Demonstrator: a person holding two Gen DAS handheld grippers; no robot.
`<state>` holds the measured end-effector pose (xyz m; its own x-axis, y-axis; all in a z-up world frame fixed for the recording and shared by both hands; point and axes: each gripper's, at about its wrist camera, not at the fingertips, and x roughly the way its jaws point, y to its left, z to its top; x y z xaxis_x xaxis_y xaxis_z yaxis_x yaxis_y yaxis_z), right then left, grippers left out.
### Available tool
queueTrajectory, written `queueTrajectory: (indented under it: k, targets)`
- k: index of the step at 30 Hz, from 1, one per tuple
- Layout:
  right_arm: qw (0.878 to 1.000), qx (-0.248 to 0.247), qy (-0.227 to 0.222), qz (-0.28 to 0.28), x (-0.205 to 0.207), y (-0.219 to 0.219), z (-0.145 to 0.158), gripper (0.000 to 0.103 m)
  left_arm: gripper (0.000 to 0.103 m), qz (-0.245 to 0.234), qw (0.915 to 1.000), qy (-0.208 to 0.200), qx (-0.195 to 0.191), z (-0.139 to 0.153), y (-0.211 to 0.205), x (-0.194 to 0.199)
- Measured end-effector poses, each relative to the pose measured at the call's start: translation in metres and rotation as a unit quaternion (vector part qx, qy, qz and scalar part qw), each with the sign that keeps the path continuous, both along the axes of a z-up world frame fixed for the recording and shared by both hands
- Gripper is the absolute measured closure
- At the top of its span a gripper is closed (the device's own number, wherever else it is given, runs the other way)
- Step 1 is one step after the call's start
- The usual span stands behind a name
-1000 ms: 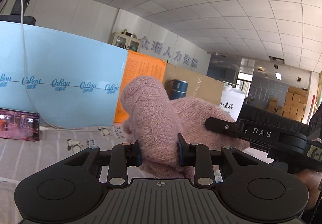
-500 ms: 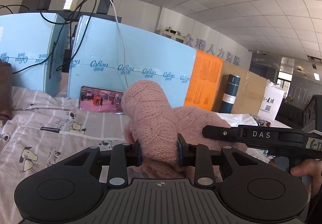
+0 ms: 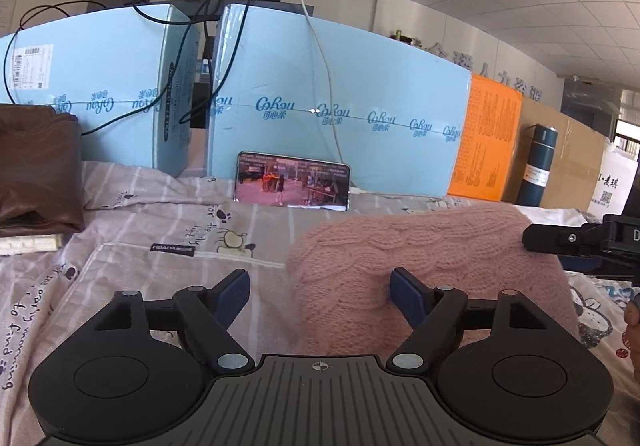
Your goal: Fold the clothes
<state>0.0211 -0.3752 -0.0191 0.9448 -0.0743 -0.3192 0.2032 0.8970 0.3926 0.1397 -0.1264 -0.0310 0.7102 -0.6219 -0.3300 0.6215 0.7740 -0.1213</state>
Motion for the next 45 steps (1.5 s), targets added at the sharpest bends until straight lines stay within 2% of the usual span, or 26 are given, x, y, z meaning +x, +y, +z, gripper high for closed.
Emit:
queueTrajectory:
  k: [4, 7, 9, 11, 13, 16, 20, 22, 25, 26, 27, 30, 32, 34, 36, 39, 41, 45]
  targets:
    - [0.998, 0.051, -0.018, -0.024, -0.006, -0.024, -0.004, 0.020, 0.016, 0.017, 0.9993, -0.034, 0.001, 0.006, 0.004, -0.009]
    - [0.996, 0.085, -0.017, -0.028, -0.007, -0.036, -0.016, 0.020, 0.008, -0.022, 0.9978, -0.061, 0.014, 0.011, -0.003, -0.025]
    - [0.994, 0.106, -0.020, -0.017, -0.006, -0.041, -0.022, 0.020, 0.005, -0.035, 0.9969, -0.061, 0.034, 0.009, -0.009, -0.028]
    - [0.992, 0.121, -0.024, -0.005, -0.007, -0.043, -0.025, 0.020, 0.005, -0.009, 0.9989, -0.030, 0.034, 0.004, -0.010, -0.017]
    - [0.991, 0.129, -0.029, 0.011, -0.007, -0.042, -0.026, 0.020, 0.005, 0.019, 0.9996, 0.020, 0.011, -0.001, -0.005, 0.002]
    - [0.992, 0.123, -0.030, 0.027, -0.006, -0.037, -0.025, 0.019, 0.005, 0.015, 0.9936, 0.110, -0.017, -0.011, 0.000, 0.028]
    - [0.994, 0.100, -0.035, 0.025, -0.009, -0.031, -0.023, 0.019, 0.008, -0.041, 0.9820, 0.177, -0.051, -0.024, -0.002, 0.031]
    - [0.996, 0.067, -0.053, 0.016, -0.014, -0.024, -0.019, 0.019, 0.013, -0.053, 0.9786, 0.184, -0.075, -0.023, -0.001, 0.027]
    - [0.993, -0.013, -0.112, 0.020, -0.029, -0.004, -0.011, 0.019, 0.013, -0.079, 0.9655, 0.204, -0.141, -0.016, 0.008, 0.024]
    - [0.990, -0.045, -0.132, 0.037, -0.033, 0.005, -0.009, 0.016, 0.013, -0.085, 0.9605, 0.208, -0.164, -0.012, 0.012, 0.024]
    - [0.985, -0.074, -0.144, 0.069, -0.036, 0.015, -0.008, 0.016, 0.013, -0.085, 0.9604, 0.203, -0.171, -0.009, 0.015, 0.023]
    - [0.970, -0.116, -0.100, 0.188, -0.025, 0.049, -0.003, 0.016, 0.012, -0.078, 0.9613, 0.186, -0.188, -0.001, 0.023, 0.020]
    - [0.960, -0.157, -0.059, 0.224, -0.011, 0.080, 0.000, 0.015, 0.012, -0.041, 0.9690, 0.165, -0.179, 0.002, 0.031, 0.019]
    - [0.957, -0.185, -0.013, 0.224, 0.007, 0.110, 0.003, 0.015, 0.012, -0.016, 0.9690, 0.161, -0.187, 0.002, 0.041, 0.020]
    - [0.955, -0.188, 0.021, 0.227, 0.027, 0.132, 0.000, 0.014, 0.012, 0.000, 0.9672, 0.162, -0.196, 0.001, 0.052, 0.020]
    - [0.948, -0.198, 0.062, 0.239, 0.052, 0.155, -0.013, 0.001, 0.010, 0.034, 0.9714, 0.148, -0.183, 0.000, 0.068, 0.020]
    - [0.947, -0.197, 0.085, 0.238, 0.064, 0.164, -0.019, 0.000, 0.010, 0.059, 0.9733, 0.140, -0.172, 0.000, 0.077, 0.022]
    - [0.955, -0.213, 0.106, 0.179, 0.072, 0.155, -0.028, 0.004, 0.009, 0.087, 0.9685, 0.136, -0.189, 0.002, 0.095, 0.030]
